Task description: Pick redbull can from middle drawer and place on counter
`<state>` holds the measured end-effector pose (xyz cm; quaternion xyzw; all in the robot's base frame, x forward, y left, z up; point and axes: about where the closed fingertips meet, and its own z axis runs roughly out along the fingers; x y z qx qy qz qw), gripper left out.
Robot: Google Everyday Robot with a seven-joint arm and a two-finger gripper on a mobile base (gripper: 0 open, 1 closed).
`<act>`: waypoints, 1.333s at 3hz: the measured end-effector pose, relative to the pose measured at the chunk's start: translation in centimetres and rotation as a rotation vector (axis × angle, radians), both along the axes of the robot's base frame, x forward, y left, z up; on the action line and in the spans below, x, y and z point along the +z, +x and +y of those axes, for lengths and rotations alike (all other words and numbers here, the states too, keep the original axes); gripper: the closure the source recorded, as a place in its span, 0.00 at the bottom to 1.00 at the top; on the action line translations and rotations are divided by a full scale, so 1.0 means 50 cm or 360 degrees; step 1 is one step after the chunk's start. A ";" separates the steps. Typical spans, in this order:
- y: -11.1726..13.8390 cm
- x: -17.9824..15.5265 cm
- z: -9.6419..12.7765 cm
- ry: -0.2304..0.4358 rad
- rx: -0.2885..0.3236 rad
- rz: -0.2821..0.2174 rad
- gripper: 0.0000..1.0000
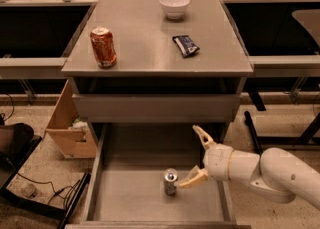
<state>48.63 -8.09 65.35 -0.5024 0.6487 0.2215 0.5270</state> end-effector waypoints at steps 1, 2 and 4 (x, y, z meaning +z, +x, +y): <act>0.037 -0.081 0.050 -0.0028 0.0076 -0.0102 0.00; 0.061 -0.150 0.089 -0.0068 0.0139 -0.0151 0.00; 0.093 -0.274 0.095 -0.0069 0.0153 -0.0048 0.00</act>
Offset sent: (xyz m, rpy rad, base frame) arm 0.0458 0.0652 -0.1172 -0.0760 -0.1329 0.1315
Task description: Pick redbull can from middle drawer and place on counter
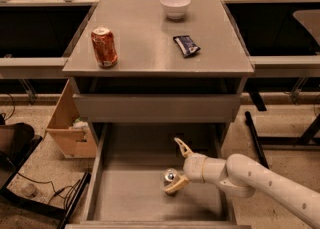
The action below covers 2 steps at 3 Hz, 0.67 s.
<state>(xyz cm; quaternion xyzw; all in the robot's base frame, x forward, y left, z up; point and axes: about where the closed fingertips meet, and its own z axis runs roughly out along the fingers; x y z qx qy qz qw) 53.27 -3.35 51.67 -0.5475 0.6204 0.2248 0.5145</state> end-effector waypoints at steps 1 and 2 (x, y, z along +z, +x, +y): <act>-0.018 -0.051 -0.009 0.0027 -0.0020 0.0097 0.00; -0.049 -0.103 -0.005 0.0074 -0.0029 0.0192 0.01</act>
Offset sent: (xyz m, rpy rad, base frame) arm -0.0366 -0.0075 -0.0696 0.0646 0.1645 -0.0365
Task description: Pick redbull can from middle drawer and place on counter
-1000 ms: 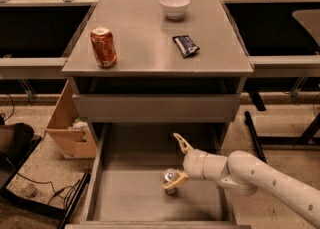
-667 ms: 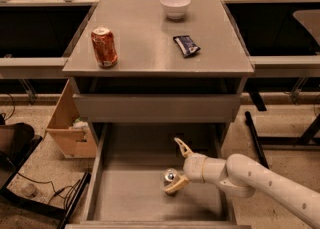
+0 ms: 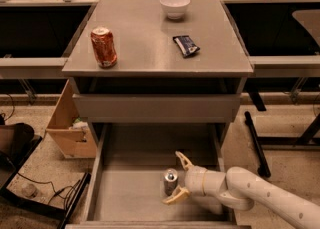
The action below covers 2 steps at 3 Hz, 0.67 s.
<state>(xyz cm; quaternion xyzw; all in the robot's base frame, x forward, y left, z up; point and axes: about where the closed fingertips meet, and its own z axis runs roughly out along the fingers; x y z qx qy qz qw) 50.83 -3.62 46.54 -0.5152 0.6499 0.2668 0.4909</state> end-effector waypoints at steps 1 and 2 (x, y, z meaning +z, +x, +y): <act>-0.007 -0.027 0.020 0.0028 0.0028 0.0042 0.23; 0.003 -0.038 0.038 0.0094 0.0048 0.0044 0.46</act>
Offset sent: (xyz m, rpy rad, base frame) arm 0.0090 0.0250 -0.0259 0.1092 0.0274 0.0373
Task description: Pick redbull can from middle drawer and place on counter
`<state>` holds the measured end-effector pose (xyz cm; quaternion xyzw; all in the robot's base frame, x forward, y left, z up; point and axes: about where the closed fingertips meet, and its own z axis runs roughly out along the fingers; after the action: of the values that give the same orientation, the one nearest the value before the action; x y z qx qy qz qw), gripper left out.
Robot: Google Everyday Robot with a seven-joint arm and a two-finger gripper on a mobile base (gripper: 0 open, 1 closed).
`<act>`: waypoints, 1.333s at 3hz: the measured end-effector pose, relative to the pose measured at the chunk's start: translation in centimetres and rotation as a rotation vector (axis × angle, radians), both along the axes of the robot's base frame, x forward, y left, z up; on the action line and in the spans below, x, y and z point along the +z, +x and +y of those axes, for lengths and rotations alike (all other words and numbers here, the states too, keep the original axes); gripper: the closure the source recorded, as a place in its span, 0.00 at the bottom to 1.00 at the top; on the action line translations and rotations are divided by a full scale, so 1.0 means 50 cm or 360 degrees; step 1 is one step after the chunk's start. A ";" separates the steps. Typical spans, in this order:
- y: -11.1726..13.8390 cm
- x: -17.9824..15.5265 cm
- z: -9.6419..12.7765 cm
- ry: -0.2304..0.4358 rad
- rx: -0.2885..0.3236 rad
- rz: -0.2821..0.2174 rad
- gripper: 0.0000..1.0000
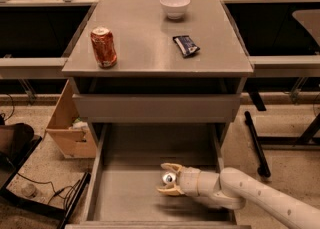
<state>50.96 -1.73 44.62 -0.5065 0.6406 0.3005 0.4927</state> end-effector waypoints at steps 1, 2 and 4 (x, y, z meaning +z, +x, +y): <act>0.001 -0.001 0.000 0.0003 0.0000 0.0001 0.69; -0.001 0.009 0.003 0.0006 -0.0007 0.0008 0.93; -0.042 0.331 -0.057 0.0030 0.0184 0.0021 1.00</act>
Offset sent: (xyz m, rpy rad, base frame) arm -0.0004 -0.0007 0.0120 0.0022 0.0094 -0.0177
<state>48.85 -4.56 61.15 -0.5361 0.6106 0.3377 0.4751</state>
